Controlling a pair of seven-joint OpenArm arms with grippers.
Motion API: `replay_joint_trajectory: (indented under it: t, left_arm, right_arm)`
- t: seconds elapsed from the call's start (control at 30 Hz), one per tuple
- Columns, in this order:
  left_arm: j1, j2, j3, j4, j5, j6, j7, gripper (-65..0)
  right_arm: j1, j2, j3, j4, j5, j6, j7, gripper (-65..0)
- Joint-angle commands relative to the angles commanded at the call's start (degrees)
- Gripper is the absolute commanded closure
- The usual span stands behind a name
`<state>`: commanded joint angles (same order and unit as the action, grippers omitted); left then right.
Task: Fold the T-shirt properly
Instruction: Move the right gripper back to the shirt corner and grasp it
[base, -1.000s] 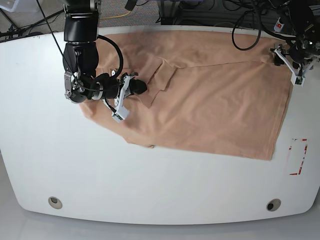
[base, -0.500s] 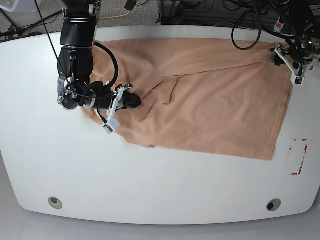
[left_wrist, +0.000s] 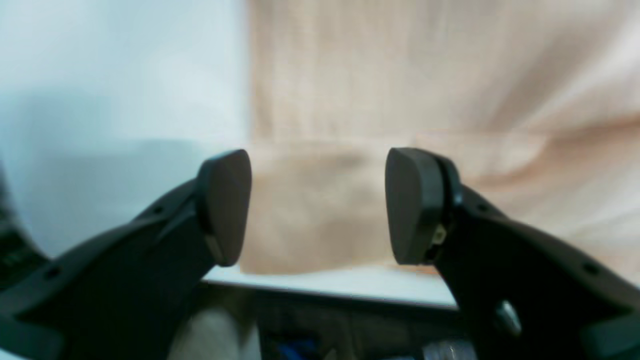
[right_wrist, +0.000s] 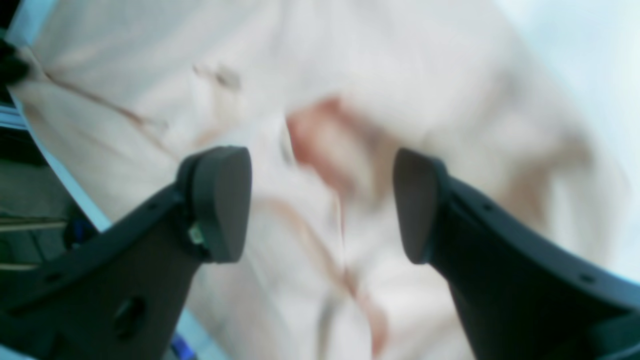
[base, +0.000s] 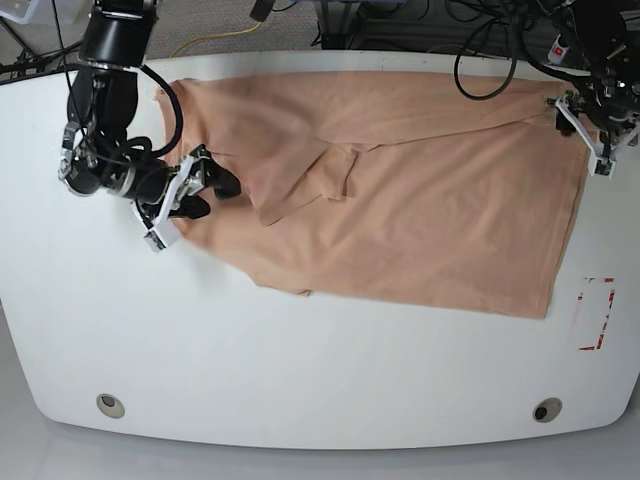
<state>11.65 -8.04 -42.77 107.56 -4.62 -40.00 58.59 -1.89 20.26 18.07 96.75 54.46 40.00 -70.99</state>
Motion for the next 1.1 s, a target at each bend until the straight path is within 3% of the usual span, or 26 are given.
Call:
replay_joint_trajectory:
  t: [0.13,0.43,0.7,0.87,1.1]
  left_arm:
    - [-2.5,2.5,-4.5,3.5,0.0,0.0,1.2,-39.0]
    - [1.5,1.9,-5.2,3.8,0.0,0.0,2.7,-39.3]
    - [5.0,1.1,-5.4,2.9,0.0,0.0,2.5,-39.3]
    - [4.7,0.7,-5.4,-2.9,-0.1,0.0,2.3,-39.2]
    - [4.0,-0.1,-5.5,-6.9,0.1,0.0,-2.8,-39.2]
  right_arm:
    - [-7.2,0.5,5.3,4.4,-0.2,0.00,0.0,-43.0]
    - [-19.9,0.0,11.6,9.1,-0.2,0.00,0.4,-43.0]
    - [-22.6,-0.1,18.2,9.6,-0.3,0.00,0.3,-43.0]
    - [-22.8,-0.1,18.5,8.4,-0.4,0.00,0.2,-43.0]
    - [-23.0,-2.6,18.5,6.8,-0.4,0.00,0.2,-43.0]
